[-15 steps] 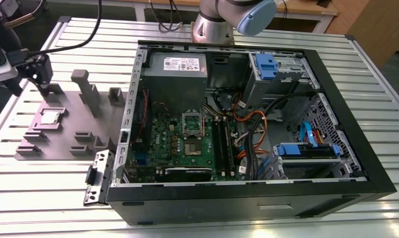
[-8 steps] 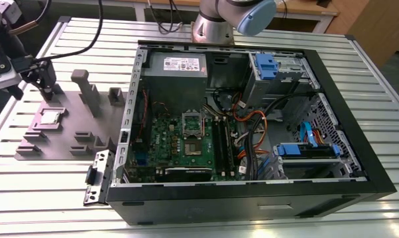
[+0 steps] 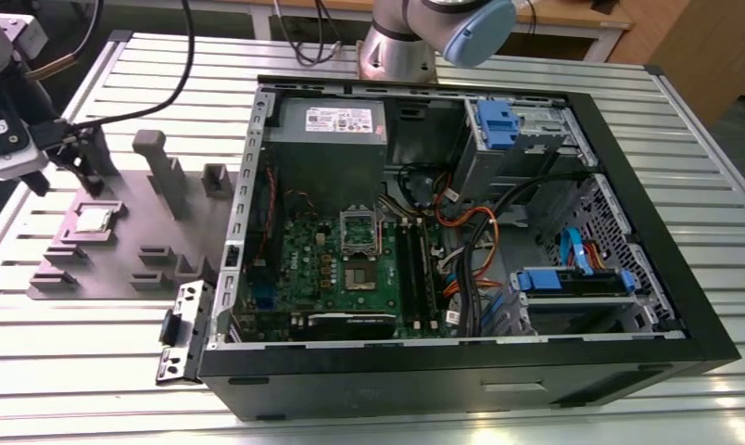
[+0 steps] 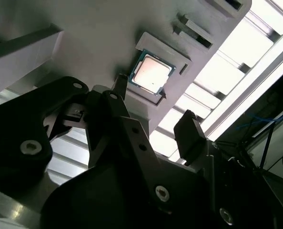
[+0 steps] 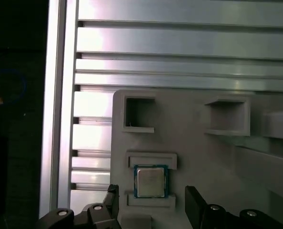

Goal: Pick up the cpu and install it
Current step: 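Pick up the cpu and move it towards the insertion slot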

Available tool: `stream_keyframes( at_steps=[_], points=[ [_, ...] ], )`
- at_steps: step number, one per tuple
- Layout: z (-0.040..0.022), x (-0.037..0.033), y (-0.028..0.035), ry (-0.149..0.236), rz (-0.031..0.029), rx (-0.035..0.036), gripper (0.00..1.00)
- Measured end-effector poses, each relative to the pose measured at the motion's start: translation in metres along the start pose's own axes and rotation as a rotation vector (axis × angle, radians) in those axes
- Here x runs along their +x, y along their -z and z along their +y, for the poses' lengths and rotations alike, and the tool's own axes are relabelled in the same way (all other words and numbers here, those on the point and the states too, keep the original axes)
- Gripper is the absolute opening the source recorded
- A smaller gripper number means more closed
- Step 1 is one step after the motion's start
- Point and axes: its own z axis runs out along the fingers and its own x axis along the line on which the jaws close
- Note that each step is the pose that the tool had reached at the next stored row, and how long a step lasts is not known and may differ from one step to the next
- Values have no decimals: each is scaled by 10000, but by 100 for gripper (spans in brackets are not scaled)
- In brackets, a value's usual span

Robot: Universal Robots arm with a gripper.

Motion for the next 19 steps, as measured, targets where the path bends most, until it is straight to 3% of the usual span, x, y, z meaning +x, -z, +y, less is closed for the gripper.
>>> stream_keyframes(
  at_steps=[19],
  points=[
    [-14,-1,-342,-156,-12,0,66]
  ],
)
